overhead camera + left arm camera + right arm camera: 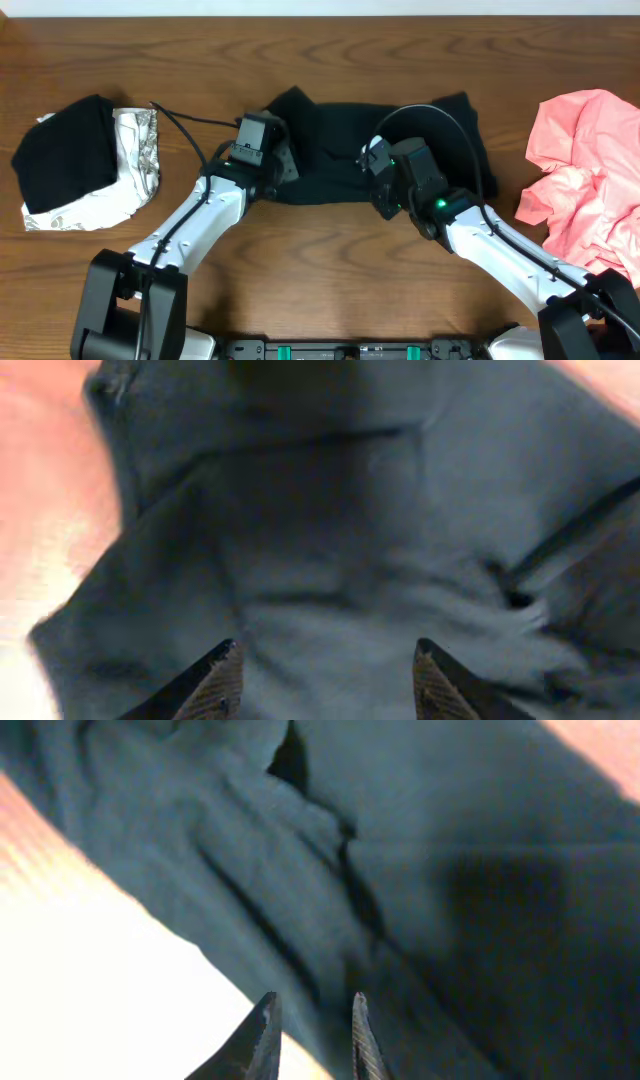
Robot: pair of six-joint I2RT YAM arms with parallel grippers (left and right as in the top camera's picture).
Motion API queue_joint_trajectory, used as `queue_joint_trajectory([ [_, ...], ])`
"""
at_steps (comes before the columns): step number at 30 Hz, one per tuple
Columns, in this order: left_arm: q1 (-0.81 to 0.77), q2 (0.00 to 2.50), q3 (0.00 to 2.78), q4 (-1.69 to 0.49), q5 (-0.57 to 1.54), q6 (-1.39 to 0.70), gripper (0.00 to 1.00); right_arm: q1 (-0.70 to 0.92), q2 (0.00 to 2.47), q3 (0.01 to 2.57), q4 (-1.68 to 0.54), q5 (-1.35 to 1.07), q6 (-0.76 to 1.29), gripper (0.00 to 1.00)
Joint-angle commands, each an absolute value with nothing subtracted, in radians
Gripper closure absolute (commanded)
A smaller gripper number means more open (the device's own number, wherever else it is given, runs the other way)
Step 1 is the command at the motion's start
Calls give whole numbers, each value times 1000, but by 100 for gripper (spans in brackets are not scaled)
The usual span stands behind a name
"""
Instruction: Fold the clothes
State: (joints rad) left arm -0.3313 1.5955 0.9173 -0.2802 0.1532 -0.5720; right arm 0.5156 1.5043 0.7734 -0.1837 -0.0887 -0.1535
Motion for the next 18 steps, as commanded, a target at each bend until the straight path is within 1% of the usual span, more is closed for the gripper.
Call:
queue_joint_trajectory([
  [1,-333,1604,935,-338,148,-562,45,509,1497,787,-216,-126,-177,77],
  [6,-333,1604,935,-420,148,-562,45,505,1529,787,-263,19,-179,79],
  [13,-333,1605,922,-425,146,-562,44,450,1541,787,-285,28,-131,80],
  [15,-333,1605,918,-426,145,-562,37,432,1541,787,-303,20,-120,79],
  [18,-333,1605,908,-426,145,-562,32,409,1542,787,-354,21,-92,80],
])
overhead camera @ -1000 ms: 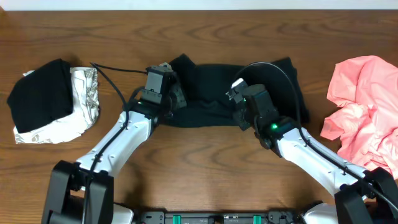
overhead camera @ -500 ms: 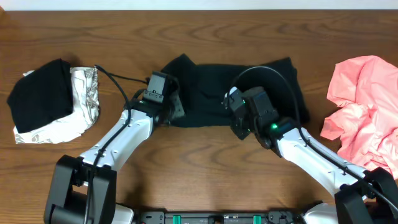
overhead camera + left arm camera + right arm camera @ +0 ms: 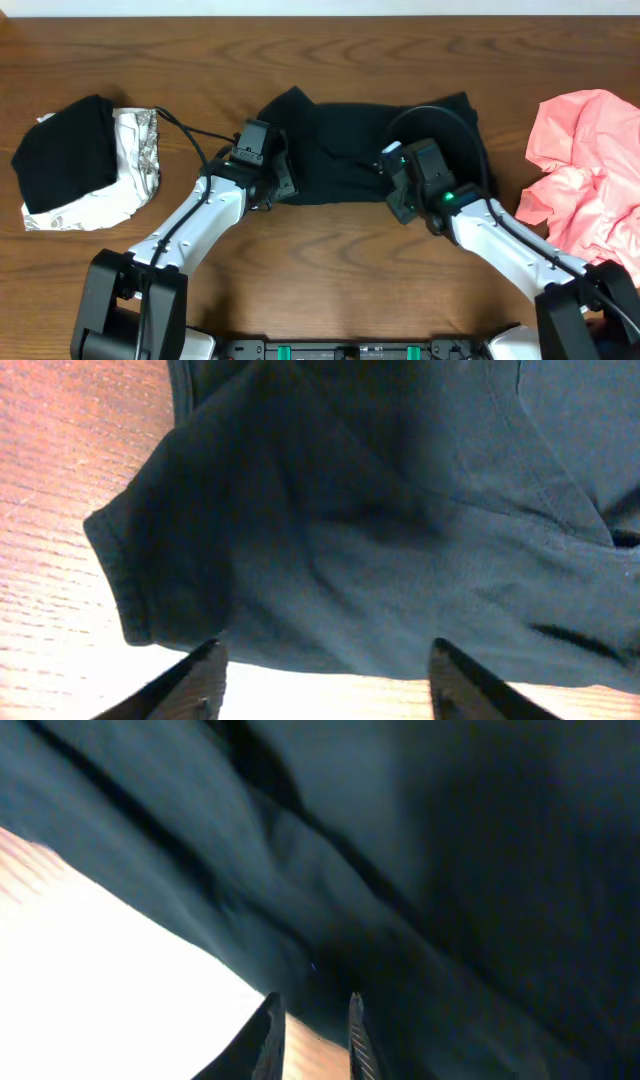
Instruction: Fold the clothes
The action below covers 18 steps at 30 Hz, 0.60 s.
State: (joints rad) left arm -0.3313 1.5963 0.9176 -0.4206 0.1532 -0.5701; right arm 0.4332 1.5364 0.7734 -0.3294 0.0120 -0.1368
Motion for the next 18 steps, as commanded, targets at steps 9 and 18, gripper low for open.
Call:
queue_joint_trajectory([
  [9,-333,1605,897,-434,145,-562,31,298,1543,787,-457,102,-15,76],
  [18,-333,1605,897,-442,145,-562,31,139,1543,787,-457,101,75,71],
])
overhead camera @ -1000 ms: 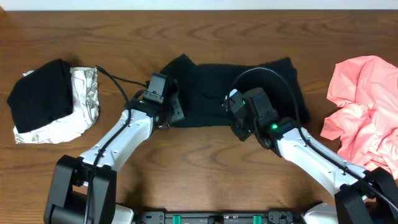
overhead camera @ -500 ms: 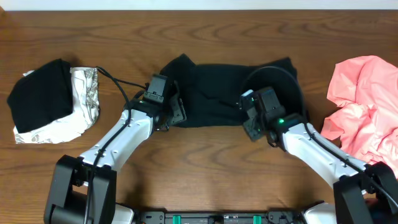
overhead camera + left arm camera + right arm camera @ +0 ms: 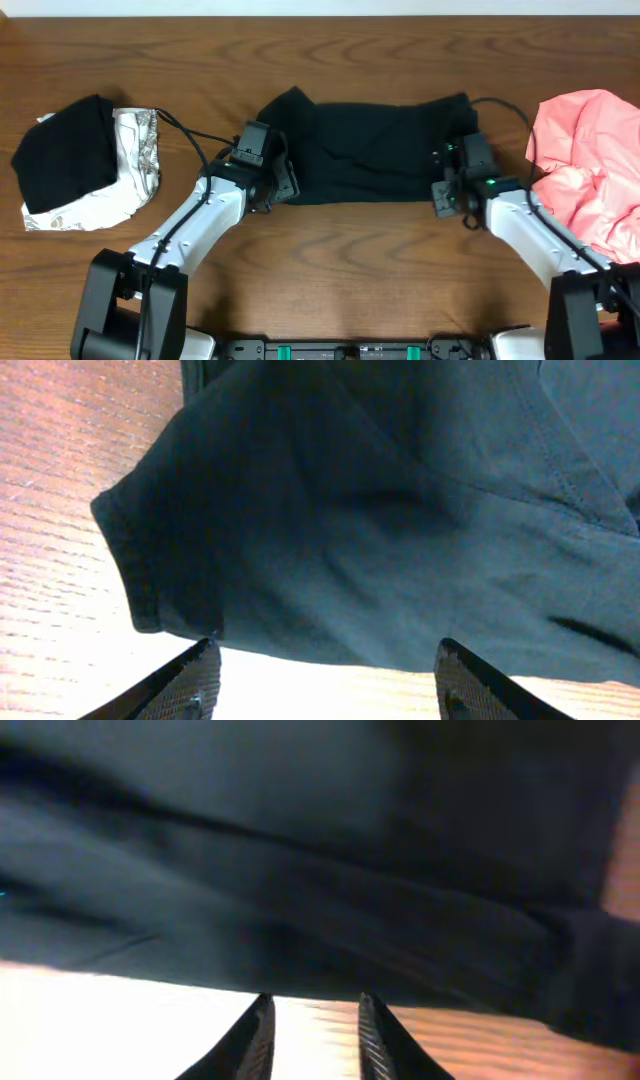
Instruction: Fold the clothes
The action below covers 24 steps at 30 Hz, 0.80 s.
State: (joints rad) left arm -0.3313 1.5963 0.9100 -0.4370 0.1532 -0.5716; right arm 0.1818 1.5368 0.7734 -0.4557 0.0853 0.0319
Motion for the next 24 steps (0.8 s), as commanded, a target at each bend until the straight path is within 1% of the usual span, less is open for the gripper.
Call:
queue_joint_trajectory([
  [1,-333,1605,897,-442,145,-562,31,124,1543,787,-457,101,75,71],
  [5,-333,1605,897,-448,145,-562,31,68,1543,787,-459,101,75,71],
  [7,-333,1605,897,-449,145,-562,31,42,1543,787,-458,101,75,63],
  [9,-333,1605,897,-449,145,-562,31,14,1543,787,-457,100,75,61],
  [11,-333,1605,897,-449,145,-562,31,-13,1543,787,-456,101,75,57],
  [18,-333,1605,897,-449,145,-562,31,-89,1543,787,-442,62,115,55],
  [21,-333,1605,897,-455,145,-562,31,-102,1543,787,-425,23,116,57],
  [24,-333,1605,897,-464,145,-562,31,-102,1543,787,-410,18,117,55],
])
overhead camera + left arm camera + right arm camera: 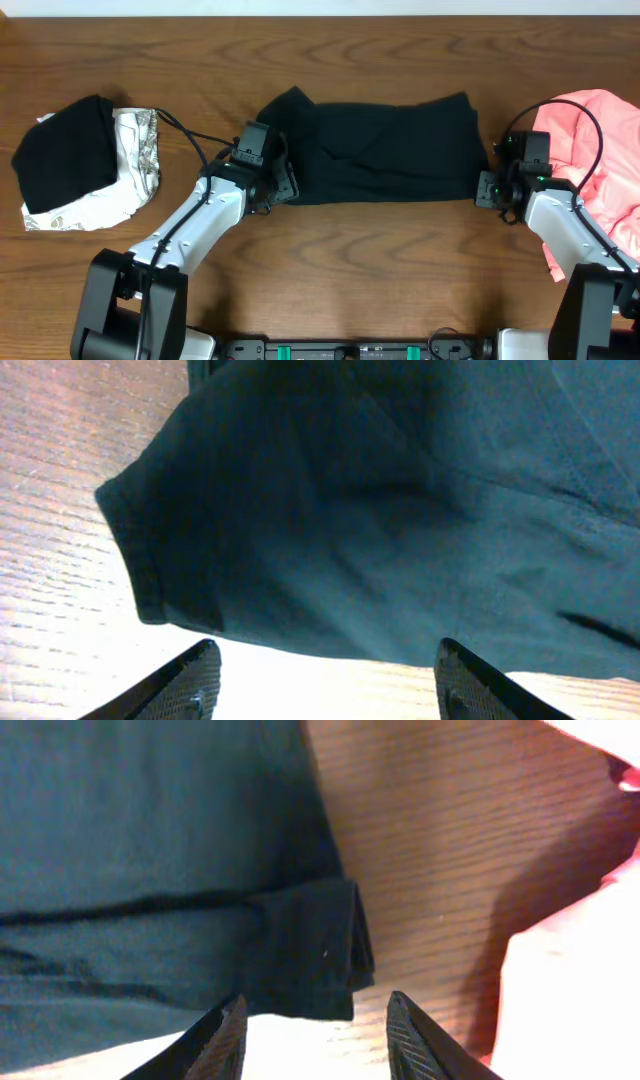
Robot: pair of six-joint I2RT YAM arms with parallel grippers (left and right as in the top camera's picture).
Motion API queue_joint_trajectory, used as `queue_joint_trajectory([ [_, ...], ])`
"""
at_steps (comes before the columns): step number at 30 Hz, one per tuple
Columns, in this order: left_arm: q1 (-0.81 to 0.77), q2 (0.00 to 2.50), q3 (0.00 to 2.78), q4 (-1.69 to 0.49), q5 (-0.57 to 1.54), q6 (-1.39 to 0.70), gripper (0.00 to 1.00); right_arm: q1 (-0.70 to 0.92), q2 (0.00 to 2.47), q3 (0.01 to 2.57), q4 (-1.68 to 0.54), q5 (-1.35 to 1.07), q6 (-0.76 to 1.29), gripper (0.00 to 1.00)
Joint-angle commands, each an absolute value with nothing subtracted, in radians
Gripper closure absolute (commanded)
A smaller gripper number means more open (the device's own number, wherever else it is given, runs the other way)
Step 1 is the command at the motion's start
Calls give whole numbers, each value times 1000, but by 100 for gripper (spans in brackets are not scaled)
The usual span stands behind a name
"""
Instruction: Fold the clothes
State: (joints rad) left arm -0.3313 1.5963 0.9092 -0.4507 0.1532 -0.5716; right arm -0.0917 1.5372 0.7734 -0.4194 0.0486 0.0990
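Note:
A black garment (385,152) lies spread as a wide band across the middle of the wooden table. My left gripper (272,190) sits at its near left corner (150,575), open, with bare wood between the fingertips (195,685). At the garment's near right corner (315,960) my right gripper (484,190) stands open; nothing is between its fingers (222,1045). Neither gripper holds cloth.
A folded black garment (62,152) rests on a silvery sheet (130,170) at the far left. A crumpled pink garment (590,170) lies at the right edge, close beside my right arm (560,225), and shows in the right wrist view (575,970).
My right gripper has moved right, from the garment's near edge short of the corner to its near right corner, and its jaws stand wider. The left gripper has stayed in place.
Both grippers were over the middle of the black garment, the right one narrowly open. Then the left sat at the near left corner and the right at the near edge. The right stood farther right each moment, now open at the right corner.

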Motion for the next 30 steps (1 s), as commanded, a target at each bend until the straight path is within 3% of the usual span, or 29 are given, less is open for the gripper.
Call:
queue_joint_trajectory([
  [1,-333,1605,897,-466,145,-562,31,-102,1543,787,-403,18,117,55],
  [30,-333,1605,897,-468,145,-562,31,-102,1563,762,-390,21,120,68],
])
